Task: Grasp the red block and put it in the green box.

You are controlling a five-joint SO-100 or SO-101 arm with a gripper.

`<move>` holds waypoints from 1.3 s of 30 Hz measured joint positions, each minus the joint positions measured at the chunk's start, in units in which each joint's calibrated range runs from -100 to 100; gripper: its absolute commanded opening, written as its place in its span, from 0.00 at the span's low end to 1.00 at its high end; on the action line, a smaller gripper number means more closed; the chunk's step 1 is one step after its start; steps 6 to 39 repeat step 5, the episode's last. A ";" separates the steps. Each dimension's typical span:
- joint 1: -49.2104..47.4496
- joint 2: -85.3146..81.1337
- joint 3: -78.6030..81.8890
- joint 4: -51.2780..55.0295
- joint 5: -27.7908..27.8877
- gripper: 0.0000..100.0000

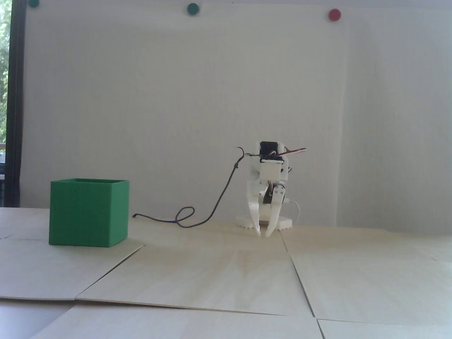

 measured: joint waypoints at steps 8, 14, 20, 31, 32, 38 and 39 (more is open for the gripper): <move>0.00 0.00 0.00 0.00 0.00 0.03; 0.00 0.00 0.00 0.00 0.00 0.03; 0.00 0.00 0.00 0.00 0.00 0.03; 0.00 0.00 0.00 0.00 0.00 0.03; 0.00 0.00 0.00 0.00 0.00 0.03; 0.00 0.00 0.00 0.00 0.00 0.03; 0.00 0.00 0.00 0.00 0.00 0.03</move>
